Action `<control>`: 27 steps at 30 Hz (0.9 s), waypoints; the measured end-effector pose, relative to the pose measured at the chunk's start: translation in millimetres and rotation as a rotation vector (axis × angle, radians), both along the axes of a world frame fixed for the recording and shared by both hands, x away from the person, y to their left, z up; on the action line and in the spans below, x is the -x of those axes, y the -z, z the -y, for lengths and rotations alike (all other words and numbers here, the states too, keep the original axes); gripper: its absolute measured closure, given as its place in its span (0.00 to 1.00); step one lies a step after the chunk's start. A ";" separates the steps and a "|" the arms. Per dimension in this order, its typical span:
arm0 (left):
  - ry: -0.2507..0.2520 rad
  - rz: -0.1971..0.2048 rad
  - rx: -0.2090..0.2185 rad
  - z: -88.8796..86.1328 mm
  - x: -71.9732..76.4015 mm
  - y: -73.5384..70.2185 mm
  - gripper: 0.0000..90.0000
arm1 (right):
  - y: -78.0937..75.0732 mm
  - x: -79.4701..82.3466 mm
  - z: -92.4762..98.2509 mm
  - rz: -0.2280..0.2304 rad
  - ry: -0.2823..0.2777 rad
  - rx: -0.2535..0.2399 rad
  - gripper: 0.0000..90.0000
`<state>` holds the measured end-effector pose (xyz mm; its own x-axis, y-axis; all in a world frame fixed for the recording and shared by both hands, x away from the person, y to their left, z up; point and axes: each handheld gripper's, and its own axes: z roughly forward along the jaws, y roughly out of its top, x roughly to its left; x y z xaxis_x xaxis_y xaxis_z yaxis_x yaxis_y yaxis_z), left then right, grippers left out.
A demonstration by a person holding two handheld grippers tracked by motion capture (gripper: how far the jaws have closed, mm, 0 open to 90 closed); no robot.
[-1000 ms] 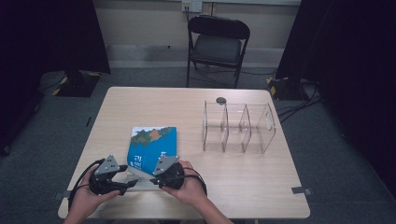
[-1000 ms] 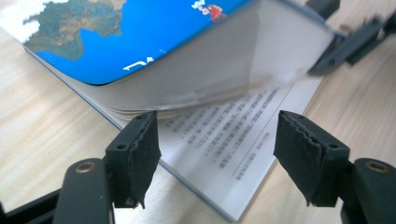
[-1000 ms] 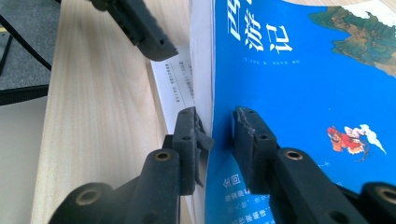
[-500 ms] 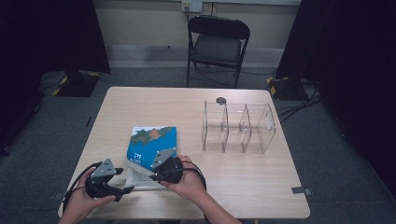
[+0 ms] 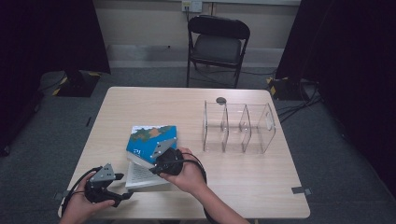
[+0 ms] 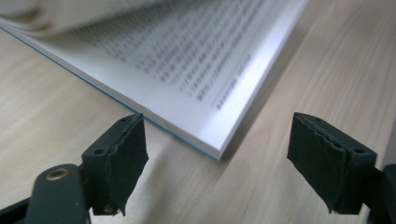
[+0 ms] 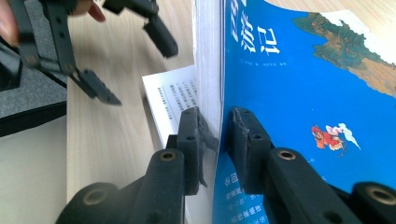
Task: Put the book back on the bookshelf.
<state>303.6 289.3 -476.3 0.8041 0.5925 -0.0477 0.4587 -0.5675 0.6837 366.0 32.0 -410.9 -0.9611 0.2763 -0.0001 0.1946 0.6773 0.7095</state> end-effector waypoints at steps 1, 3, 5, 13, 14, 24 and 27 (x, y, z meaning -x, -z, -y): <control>0.000 0.000 0.000 0.0 0.0 0.0 0.23 | -0.9 -0.1 -0.2 -0.004 0.001 0.003 0.83; 0.005 -0.004 -0.028 1.5 -1.3 4.4 0.23 | -1.6 -0.5 -0.8 -0.002 0.002 0.004 0.83; 0.000 0.001 -0.032 2.1 -1.3 5.3 0.24 | -2.4 -1.9 -0.7 -0.017 0.008 0.002 0.83; -0.029 0.013 -0.028 7.4 -4.4 10.5 0.25 | -8.8 -5.2 -2.9 -0.026 0.010 0.010 0.83; -0.025 0.018 -0.037 8.5 -5.3 10.8 0.25 | -9.6 -5.6 -2.8 -0.026 0.009 0.006 0.83; -0.048 0.016 -0.026 9.3 -5.5 16.1 0.26 | -20.4 -10.6 -4.4 -0.050 0.030 0.006 0.83; -0.050 0.021 -0.021 10.0 -5.3 17.2 0.24 | -25.3 -12.4 -5.4 -0.056 0.041 0.010 0.83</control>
<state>308.9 279.2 -493.5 0.7743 0.6325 -0.0181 0.4721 -0.5585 0.6821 378.4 37.3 -385.6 -0.9477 0.3153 0.0505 0.2612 0.6748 0.6902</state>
